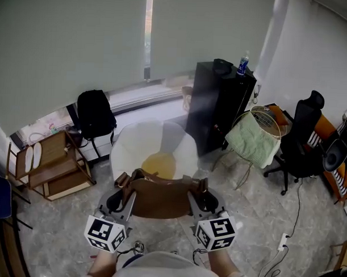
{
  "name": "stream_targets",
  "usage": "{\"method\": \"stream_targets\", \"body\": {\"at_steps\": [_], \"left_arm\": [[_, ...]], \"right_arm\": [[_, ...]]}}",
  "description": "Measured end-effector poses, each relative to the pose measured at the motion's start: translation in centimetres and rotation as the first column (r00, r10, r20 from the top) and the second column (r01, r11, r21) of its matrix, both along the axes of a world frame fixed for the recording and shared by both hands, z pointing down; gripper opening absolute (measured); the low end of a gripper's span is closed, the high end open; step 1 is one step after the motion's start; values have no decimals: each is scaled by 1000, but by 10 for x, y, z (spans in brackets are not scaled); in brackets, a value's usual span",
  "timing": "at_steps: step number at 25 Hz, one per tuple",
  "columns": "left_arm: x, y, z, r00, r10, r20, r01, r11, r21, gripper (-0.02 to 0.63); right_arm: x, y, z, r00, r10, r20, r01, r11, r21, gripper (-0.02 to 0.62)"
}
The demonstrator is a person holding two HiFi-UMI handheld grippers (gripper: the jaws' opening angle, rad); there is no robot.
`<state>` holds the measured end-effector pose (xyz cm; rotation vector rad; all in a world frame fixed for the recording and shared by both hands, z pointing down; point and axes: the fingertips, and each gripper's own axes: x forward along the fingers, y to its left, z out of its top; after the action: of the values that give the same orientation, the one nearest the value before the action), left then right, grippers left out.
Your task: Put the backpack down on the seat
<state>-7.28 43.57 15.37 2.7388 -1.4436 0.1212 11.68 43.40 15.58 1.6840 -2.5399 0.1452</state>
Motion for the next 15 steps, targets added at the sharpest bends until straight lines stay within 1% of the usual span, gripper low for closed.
{"method": "stream_targets", "body": {"at_steps": [3,9,15], "left_arm": [[10,6,3,1000,-10,-2,10,1000,-4,109],[40,19,11,999,-33,-13,33,999,-18,109],[52,22,17,999,-47,-15,46,998,-36,109]], "right_arm": [[10,5,3,1000,-11,1,11,1000,-3,169],[40,11,7,999,-38,-10,38,999,-11,169],[51,11,12,998,-57,-9,57,998,-24,169]]}}
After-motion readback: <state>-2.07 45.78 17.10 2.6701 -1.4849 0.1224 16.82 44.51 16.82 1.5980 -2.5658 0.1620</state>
